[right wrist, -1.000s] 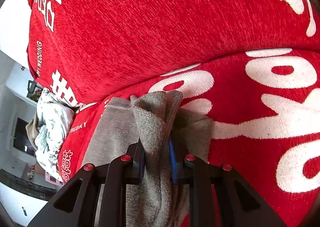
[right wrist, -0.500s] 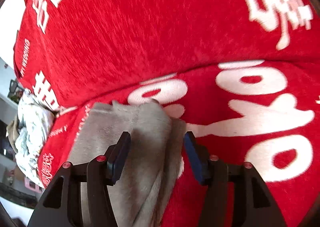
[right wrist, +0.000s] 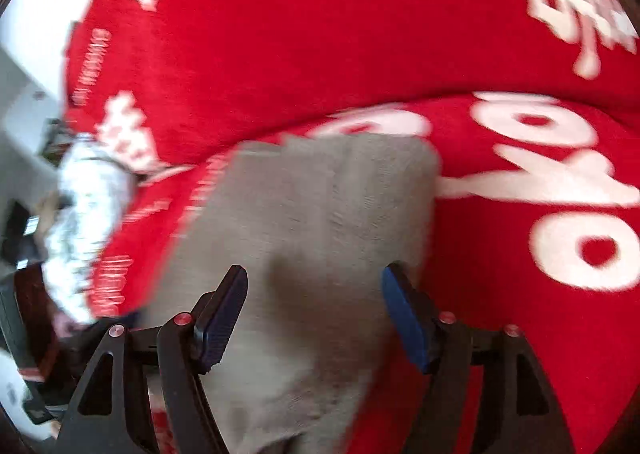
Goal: Fold small clothes
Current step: 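Move both open tools over the laid sweater toward its folded edge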
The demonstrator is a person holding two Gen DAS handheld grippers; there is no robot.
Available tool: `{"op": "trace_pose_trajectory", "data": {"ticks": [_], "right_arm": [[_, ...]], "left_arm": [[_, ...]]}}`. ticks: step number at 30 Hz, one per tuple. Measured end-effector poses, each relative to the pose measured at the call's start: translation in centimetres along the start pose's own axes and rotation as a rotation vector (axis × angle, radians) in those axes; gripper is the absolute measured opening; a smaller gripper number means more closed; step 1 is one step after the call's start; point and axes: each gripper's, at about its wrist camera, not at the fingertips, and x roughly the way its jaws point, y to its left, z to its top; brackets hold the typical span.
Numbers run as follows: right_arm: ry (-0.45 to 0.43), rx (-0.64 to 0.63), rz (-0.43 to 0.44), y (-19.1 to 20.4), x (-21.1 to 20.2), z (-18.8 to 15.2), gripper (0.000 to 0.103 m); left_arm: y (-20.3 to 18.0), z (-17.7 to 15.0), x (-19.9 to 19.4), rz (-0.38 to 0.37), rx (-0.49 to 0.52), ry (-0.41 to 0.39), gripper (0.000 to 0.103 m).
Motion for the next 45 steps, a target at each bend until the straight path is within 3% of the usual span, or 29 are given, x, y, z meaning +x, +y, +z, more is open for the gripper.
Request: {"op": "trace_pose_trajectory", "data": {"ticks": [2, 4, 9, 13, 16, 21, 27, 33, 36, 40, 45], "right_arm": [[0.004, 0.03, -0.05, -0.6, -0.4, -0.6, 0.074], [-0.037, 0.046, 0.002, -0.7, -2.2, -1.6, 0.074], [-0.152, -0.099, 0.081, 3.3, -7.1, -5.7, 0.074], [-0.132, -0.185, 0.157, 5.7, -7.7, -9.3, 0.076], [-0.096, -0.175, 0.066, 5.3, -5.8, -10.3, 0.077], [-0.044, -0.033, -0.029, 1.1, -4.3, -11.1, 0.077], [-0.158, -0.035, -0.095, -0.1, -8.8, -10.1, 0.081], [-0.208, 0.094, -0.118, -2.7, -10.9, -7.1, 0.084], [-0.19, 0.148, -0.073, -2.7, -9.3, -5.4, 0.085], [-0.151, 0.189, -0.006, -2.1, -6.0, -4.0, 0.085], [-0.054, 0.233, 0.015, -2.5, -1.3, -2.7, 0.085]], "left_arm": [[1.8, -0.3, 0.8, -0.085, -0.066, 0.03, 0.087], [2.9, -0.7, 0.2, -0.133, -0.125, 0.027, 0.087], [2.7, -1.7, -2.3, -0.147, -0.092, -0.038, 0.087], [3.2, -2.4, -2.5, -0.122, -0.082, -0.048, 0.087], [3.7, -2.9, -1.6, -0.083, -0.078, -0.016, 0.087], [4.2, -3.1, -1.3, -0.091, -0.063, -0.011, 0.087], [3.7, -2.2, -2.9, -0.063, -0.003, -0.041, 0.087], [3.9, 1.0, -3.0, -0.086, -0.014, -0.039, 0.087], [3.8, 2.7, -1.9, -0.125, -0.038, 0.001, 0.087], [3.0, 4.7, 0.6, -0.248, -0.064, 0.103, 0.087], [2.5, 5.5, 3.8, -0.298, -0.083, 0.188, 0.087]]}}
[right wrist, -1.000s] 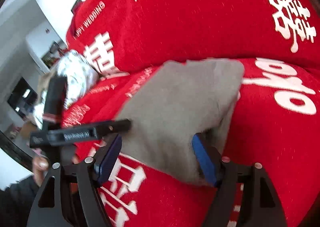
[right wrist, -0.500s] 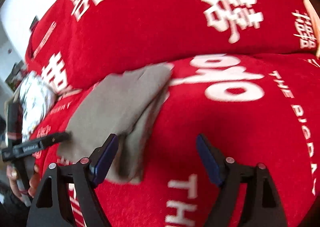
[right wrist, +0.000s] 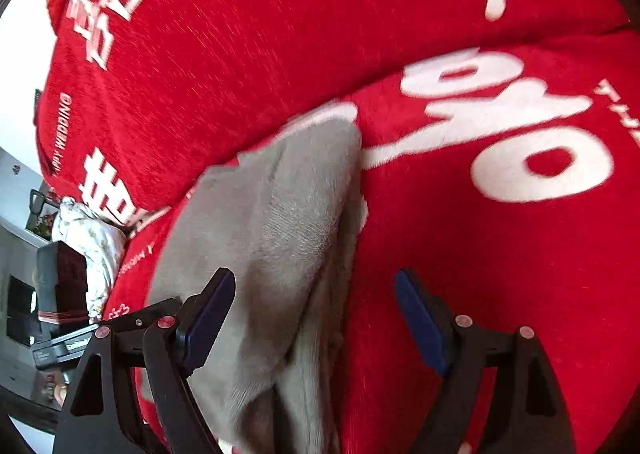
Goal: Fold small clothes
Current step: 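Move both open tools over the laid sweater toward its folded edge, then close the left tool on the sweater edge while the right tool pinches beside it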
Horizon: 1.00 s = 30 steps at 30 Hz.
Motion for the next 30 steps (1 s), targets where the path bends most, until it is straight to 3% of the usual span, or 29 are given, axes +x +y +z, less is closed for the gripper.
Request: {"op": "trace_pose_trajectory", "data": {"ticks": [3, 7, 9, 11, 14, 21, 30], "right_arm": [[0.024, -0.002, 0.029, 0.3, 1.9, 0.2, 0.085], [0.041, -0.108, 0.022, 2.7, 3.6, 0.3, 0.083], [0.041, -0.158, 0.003, 3.9, 4.3, 0.1, 0.076], [0.037, -0.166, -0.005, 4.5, 4.5, 0.2, 0.06], [0.023, -0.164, -0.014, 4.9, 4.1, 0.2, 0.05], [-0.013, -0.21, -0.093, 7.2, 3.0, -0.2, 0.045], [-0.009, -0.224, -0.102, 8.7, 1.9, -1.5, 0.044]], "left_arm": [[0.7, 0.7, 1.2, -0.068, -0.039, 0.018, 0.087], [-0.4, 0.9, 1.5, -0.032, 0.025, -0.01, 0.087], [-1.1, 0.7, 1.4, -0.002, 0.057, -0.032, 0.08], [-1.5, 0.6, 1.2, 0.018, 0.08, -0.055, 0.074], [-2.0, 0.4, 0.9, 0.038, 0.109, -0.079, 0.069], [-2.8, -0.2, -0.7, 0.072, 0.158, -0.116, 0.056], [-2.5, -1.3, -2.4, 0.08, 0.148, -0.127, 0.055]]}}
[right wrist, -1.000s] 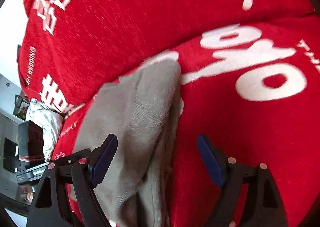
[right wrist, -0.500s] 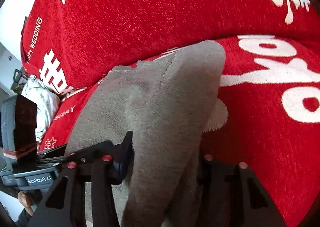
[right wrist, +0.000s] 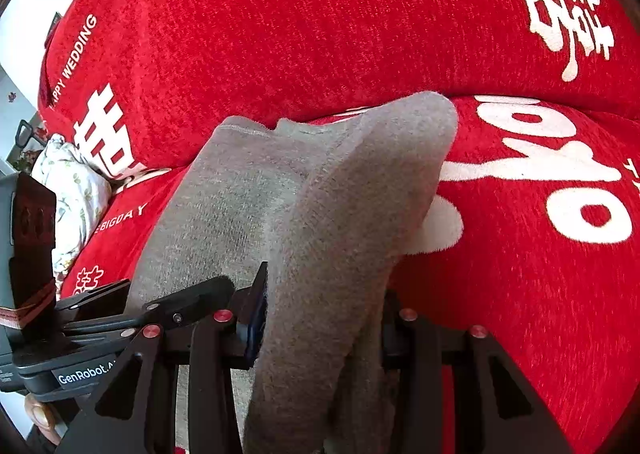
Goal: Fold small clothes
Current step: 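Close the left tool on the sweater edge while the right tool pinches beside it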
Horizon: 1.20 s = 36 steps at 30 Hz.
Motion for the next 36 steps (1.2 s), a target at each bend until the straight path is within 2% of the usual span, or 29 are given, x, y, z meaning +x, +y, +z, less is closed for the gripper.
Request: {"op": "trace_pose_trajectory", "data": {"ticks": [18, 36], "right_arm": [[-0.009, -0.034, -0.007, 3.1, -2.7, -3.3, 0.044], [-0.039, -0.071, 0.003, 5.9, -5.7, -9.0, 0.044]], "left_arm": [[0.4, -3.7, -3.4, 0.0, 0.017, -0.033, 0.055], [0.9, -10.2, -7.3, 0.018, 0.029, -0.072, 0.055]]}}
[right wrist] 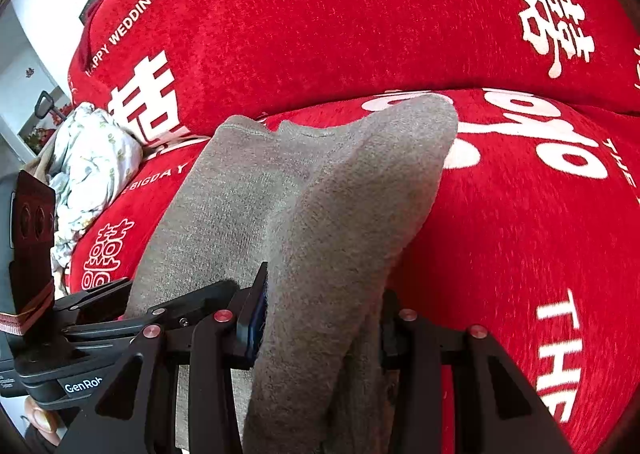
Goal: Fold small clothes
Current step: 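Close the left tool on the sweater edge while the right tool pinches beside it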
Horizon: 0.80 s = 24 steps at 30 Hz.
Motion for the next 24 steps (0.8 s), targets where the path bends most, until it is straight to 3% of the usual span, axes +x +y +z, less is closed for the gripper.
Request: {"op": "trace_pose_trajectory", "data": {"ticks": [24], "right_arm": [[-0.039, -0.036, 0.02, 1.8, -2.9, -4.9, 0.044]], "left_arm": [[-0.8, -5.8, -3.5, 0.032, 0.013, -0.04, 0.055]]}}
